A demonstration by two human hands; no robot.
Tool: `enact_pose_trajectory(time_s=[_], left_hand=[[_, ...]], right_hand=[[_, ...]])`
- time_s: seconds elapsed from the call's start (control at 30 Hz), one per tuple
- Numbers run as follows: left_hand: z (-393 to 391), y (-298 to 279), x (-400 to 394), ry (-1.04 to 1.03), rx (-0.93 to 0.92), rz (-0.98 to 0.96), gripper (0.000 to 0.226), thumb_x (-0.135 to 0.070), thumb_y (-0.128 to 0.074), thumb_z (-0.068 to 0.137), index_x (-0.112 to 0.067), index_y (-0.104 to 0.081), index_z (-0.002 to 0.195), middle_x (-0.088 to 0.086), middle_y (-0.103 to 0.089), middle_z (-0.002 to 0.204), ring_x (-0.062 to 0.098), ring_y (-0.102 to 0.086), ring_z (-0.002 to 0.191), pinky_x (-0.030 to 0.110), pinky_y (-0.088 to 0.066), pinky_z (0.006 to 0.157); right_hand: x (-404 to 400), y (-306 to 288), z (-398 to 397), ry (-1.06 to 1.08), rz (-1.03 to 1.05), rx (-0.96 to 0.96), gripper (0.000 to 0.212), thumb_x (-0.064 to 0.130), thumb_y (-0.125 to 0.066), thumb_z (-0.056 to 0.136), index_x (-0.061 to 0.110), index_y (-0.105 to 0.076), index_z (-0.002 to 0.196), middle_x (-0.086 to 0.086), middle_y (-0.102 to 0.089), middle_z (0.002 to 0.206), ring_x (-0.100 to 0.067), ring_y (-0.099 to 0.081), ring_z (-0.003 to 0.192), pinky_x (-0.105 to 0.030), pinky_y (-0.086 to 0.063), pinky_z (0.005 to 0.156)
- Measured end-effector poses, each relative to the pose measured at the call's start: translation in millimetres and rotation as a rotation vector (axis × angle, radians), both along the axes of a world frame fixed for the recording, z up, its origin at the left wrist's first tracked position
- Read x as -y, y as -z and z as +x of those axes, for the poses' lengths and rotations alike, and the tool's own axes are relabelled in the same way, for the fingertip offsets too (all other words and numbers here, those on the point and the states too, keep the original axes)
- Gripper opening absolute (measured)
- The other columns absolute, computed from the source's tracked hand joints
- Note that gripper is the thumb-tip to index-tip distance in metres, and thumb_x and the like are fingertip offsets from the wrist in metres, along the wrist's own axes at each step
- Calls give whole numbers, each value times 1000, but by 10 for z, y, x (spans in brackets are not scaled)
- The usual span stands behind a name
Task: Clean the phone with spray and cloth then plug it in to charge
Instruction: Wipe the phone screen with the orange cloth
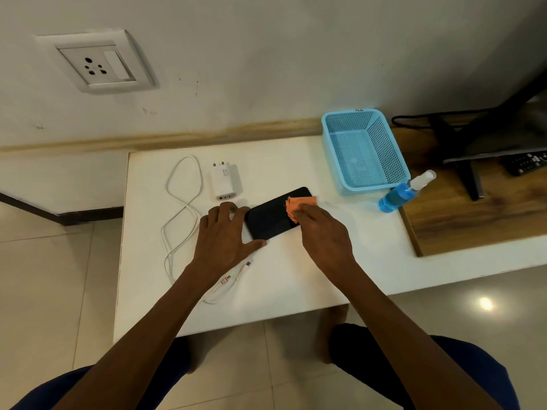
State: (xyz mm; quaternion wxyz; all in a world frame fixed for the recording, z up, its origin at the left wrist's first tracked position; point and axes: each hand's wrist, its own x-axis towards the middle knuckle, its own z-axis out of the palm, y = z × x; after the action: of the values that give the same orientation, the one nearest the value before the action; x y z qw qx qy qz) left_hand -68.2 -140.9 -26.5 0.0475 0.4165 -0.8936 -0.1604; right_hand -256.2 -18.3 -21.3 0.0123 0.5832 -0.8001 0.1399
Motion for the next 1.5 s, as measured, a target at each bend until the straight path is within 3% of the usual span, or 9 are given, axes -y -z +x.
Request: enact_pose_trajectory(time_s=[0.07, 0.2, 0.27, 0.43, 0.6, 0.83, 1.03, 1.2, 1.5], left_hand=[[0, 2, 7, -1, -2, 9, 84, -69, -71, 71, -22, -52, 138, 8, -50, 133, 31, -47, 122, 43, -37, 99], [-2, 11, 11, -3, -2, 22, 84, -68, -73, 69, -22, -53, 136, 8, -50, 133, 31, -46, 122, 43, -37, 98], [1, 13, 16, -2, -14, 28, 84, -67, -75, 68, -21, -53, 135, 8, -50, 132, 31, -46, 122, 43, -37, 99], [-1, 25, 26, -5, -24, 41, 83, -66, -76, 67, -22, -54, 134, 9, -49, 133, 32, -45, 124, 44, -36, 100], [-1, 47, 24, -7, -32, 45, 83, -67, -74, 68, -22, -53, 135, 8, -49, 134, 30, -45, 125, 43, -35, 102], [67, 94, 5, -57, -99, 56, 85, -72, -74, 65, -28, -55, 135, 4, -51, 131, 26, -43, 126, 40, -32, 105], [41, 118, 4, -91, -131, 96, 91, -77, -74, 58, -31, -56, 135, 0, -52, 128, 23, -44, 124, 37, -29, 106], [39, 127, -31, -105, -146, 80, 90, -84, -63, 59, -29, -58, 130, 1, -54, 125, 23, -48, 120, 37, -33, 103], [79, 142, -4, -71, -150, 27, 89, -80, -68, 63, -26, -57, 133, 6, -54, 127, 27, -47, 121, 41, -34, 101]], right_hand=[[15, -1, -1, 11, 73, 4, 47, -2, -69, 82, 14, -65, 126, -7, -67, 121, -31, -66, 102, -41, -59, 70], [64, -43, 27, 4, 129, -58, 37, -6, -70, 78, 5, -69, 114, -16, -66, 105, -34, -64, 84, -37, -53, 50], [76, -52, 23, 8, 131, -66, 37, -6, -69, 78, 5, -69, 113, -17, -66, 105, -34, -63, 82, -37, -52, 49], [161, -47, -42, 55, 113, -9, 39, -3, -57, 87, 7, -65, 124, -14, -64, 120, -34, -60, 93, -41, -55, 61], [294, -54, -128, 88, 104, 13, 35, 8, -63, 91, 10, -63, 126, -12, -63, 120, -31, -60, 99, -39, -53, 70], [454, -23, -171, 100, 92, 39, 34, 6, -62, 91, 11, -66, 124, -10, -66, 120, -32, -61, 104, -41, -53, 80], [491, 48, 144, -148, 56, 138, 35, 11, -66, 90, 13, -67, 124, -8, -67, 124, -28, -60, 115, -39, -52, 95], [402, 75, 349, -324, 14, 121, 42, 5, -79, 79, 5, -68, 120, -13, -69, 117, -33, -65, 107, -40, -60, 78], [187, 92, 238, -341, -18, 69, 41, 33, -51, 102, 9, -61, 134, -9, -60, 139, -23, -56, 130, -42, -47, 108]])
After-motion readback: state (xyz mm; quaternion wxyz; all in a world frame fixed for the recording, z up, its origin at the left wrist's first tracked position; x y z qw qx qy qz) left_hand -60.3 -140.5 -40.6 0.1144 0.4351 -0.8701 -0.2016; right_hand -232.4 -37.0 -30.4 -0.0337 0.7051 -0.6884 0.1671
